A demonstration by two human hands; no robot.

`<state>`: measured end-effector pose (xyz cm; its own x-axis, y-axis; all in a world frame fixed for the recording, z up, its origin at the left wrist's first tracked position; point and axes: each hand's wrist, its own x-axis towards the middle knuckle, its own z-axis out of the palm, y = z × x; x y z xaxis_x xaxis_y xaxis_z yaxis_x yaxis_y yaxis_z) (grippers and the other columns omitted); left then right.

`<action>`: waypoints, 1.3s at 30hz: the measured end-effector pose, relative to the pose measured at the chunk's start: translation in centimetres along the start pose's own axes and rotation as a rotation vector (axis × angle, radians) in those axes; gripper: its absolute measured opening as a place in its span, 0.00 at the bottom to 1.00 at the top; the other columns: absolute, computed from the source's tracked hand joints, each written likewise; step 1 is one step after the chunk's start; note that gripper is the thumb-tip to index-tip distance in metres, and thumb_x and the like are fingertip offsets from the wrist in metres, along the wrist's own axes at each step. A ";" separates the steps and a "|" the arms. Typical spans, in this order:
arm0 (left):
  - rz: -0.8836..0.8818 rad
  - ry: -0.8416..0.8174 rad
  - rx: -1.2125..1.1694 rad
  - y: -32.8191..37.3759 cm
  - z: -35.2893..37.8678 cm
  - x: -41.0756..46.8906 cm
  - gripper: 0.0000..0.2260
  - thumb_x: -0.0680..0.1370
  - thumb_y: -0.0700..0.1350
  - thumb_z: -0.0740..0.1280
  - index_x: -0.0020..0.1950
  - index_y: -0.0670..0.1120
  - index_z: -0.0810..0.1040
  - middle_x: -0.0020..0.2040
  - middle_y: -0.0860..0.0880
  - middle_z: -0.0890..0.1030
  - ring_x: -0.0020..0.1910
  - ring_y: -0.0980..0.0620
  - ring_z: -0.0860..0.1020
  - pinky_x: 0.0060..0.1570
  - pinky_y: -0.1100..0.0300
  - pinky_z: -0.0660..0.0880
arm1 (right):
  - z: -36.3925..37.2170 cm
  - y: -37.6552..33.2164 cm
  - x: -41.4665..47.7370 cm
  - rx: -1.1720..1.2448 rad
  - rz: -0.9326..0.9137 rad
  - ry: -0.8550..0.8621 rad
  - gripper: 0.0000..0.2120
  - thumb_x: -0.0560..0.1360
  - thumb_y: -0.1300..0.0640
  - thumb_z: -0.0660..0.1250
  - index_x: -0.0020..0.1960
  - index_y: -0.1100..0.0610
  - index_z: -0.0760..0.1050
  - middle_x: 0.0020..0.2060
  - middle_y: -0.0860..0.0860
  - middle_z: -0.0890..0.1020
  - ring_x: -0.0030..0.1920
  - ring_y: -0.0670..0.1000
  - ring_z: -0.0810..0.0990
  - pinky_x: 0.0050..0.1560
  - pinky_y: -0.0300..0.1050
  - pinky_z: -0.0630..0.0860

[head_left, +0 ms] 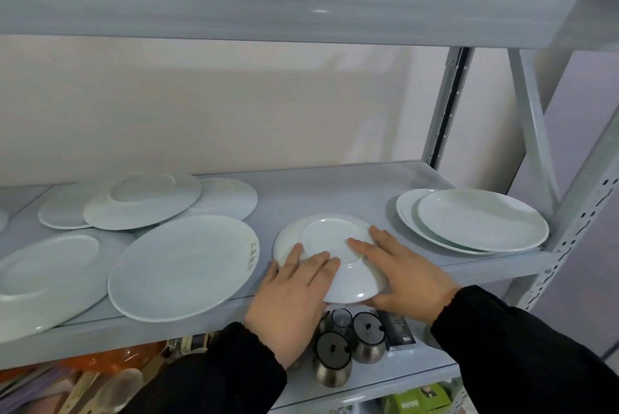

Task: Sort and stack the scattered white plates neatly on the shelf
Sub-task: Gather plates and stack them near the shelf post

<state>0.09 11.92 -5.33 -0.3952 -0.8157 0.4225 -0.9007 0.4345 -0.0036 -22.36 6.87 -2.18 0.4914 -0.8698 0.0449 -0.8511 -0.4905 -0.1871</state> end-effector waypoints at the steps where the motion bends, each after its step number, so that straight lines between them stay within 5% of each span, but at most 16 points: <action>1: 0.012 0.018 0.019 0.0 0.3 -0.2 0.36 0.64 0.49 0.78 0.70 0.50 0.69 0.66 0.52 0.76 0.65 0.40 0.75 0.51 0.40 0.78 | 0.2 0.1 -0.2 -0.016 -0.004 0.010 0.43 0.71 0.37 0.67 0.76 0.34 0.42 0.79 0.50 0.44 0.79 0.51 0.46 0.75 0.46 0.55; 7: 0.017 0.054 0.025 -0.1 -0.3 0.0 0.36 0.66 0.46 0.77 0.72 0.50 0.67 0.68 0.51 0.74 0.67 0.41 0.74 0.53 0.41 0.78 | -0.4 -0.1 -0.5 -0.066 -0.056 0.018 0.35 0.73 0.37 0.49 0.77 0.36 0.41 0.79 0.53 0.46 0.79 0.52 0.45 0.75 0.49 0.59; 9: 0.016 0.102 -0.001 -0.5 -1.1 0.7 0.37 0.66 0.39 0.74 0.73 0.50 0.66 0.68 0.50 0.75 0.65 0.43 0.75 0.54 0.43 0.78 | -1.1 0.2 -0.8 -0.026 -0.084 0.106 0.31 0.78 0.50 0.53 0.77 0.35 0.45 0.79 0.53 0.52 0.79 0.52 0.47 0.74 0.50 0.60; 11: 0.004 0.148 -0.039 -0.9 -2.1 1.8 0.38 0.64 0.34 0.70 0.72 0.49 0.65 0.66 0.48 0.77 0.60 0.43 0.78 0.52 0.47 0.79 | -2.3 0.7 -1.1 0.054 -0.087 0.230 0.38 0.76 0.67 0.58 0.76 0.36 0.53 0.78 0.53 0.58 0.78 0.52 0.52 0.75 0.49 0.59; 13: -0.052 0.172 -0.075 -1.0 -3.2 3.0 0.38 0.63 0.32 0.70 0.72 0.49 0.67 0.63 0.47 0.79 0.51 0.44 0.82 0.45 0.51 0.81 | -3.7 1.2 -1.3 0.091 -0.084 0.341 0.38 0.73 0.71 0.60 0.74 0.39 0.62 0.75 0.52 0.66 0.76 0.51 0.60 0.72 0.47 0.62; 17: -0.150 0.227 -0.159 0.0 -5.3 5.4 0.28 0.72 0.35 0.68 0.70 0.52 0.71 0.57 0.49 0.81 0.41 0.45 0.81 0.38 0.53 0.78 | -7.2 1.8 -1.8 0.143 -0.031 0.503 0.29 0.78 0.54 0.66 0.75 0.40 0.61 0.69 0.47 0.74 0.65 0.47 0.73 0.60 0.35 0.67; 20: -0.277 0.250 -0.349 1.4 -7.0 7.9 0.17 0.80 0.41 0.62 0.68 0.53 0.73 0.51 0.48 0.80 0.44 0.44 0.78 0.40 0.54 0.72 | -10.1 3.2 -3.6 0.171 0.046 0.603 0.37 0.74 0.39 0.67 0.76 0.35 0.51 0.76 0.41 0.62 0.74 0.39 0.60 0.69 0.35 0.61; 25: -0.451 0.187 -0.884 3.8 -7.6 13.4 0.08 0.80 0.45 0.61 0.59 0.49 0.74 0.49 0.51 0.80 0.44 0.52 0.80 0.34 0.56 0.78 | -11.7 5.8 -7.6 0.138 0.129 0.602 0.37 0.76 0.40 0.65 0.76 0.33 0.47 0.78 0.38 0.52 0.75 0.35 0.50 0.68 0.37 0.58; 31: -0.595 -0.017 -1.543 6.5 -3.3 18.8 0.10 0.79 0.37 0.63 0.59 0.47 0.76 0.53 0.43 0.82 0.45 0.42 0.83 0.35 0.50 0.81 | -9.6 7.2 -10.8 0.111 0.185 0.545 0.35 0.77 0.43 0.64 0.77 0.34 0.48 0.78 0.38 0.51 0.76 0.38 0.50 0.72 0.40 0.58; 39: -0.834 -0.119 -1.768 7.0 1.8 20.3 0.13 0.79 0.32 0.60 0.61 0.42 0.71 0.51 0.42 0.79 0.47 0.42 0.80 0.31 0.50 0.81 | -7.4 9.9 -12.7 0.129 0.233 0.547 0.35 0.76 0.43 0.64 0.77 0.37 0.50 0.79 0.42 0.52 0.76 0.37 0.46 0.72 0.46 0.64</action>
<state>-14.54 -2.31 1.57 -0.1136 -0.9699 -0.2152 0.2947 -0.2397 0.9250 -38.36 12.63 2.70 0.0998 -0.8715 0.4802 -0.8788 -0.3035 -0.3682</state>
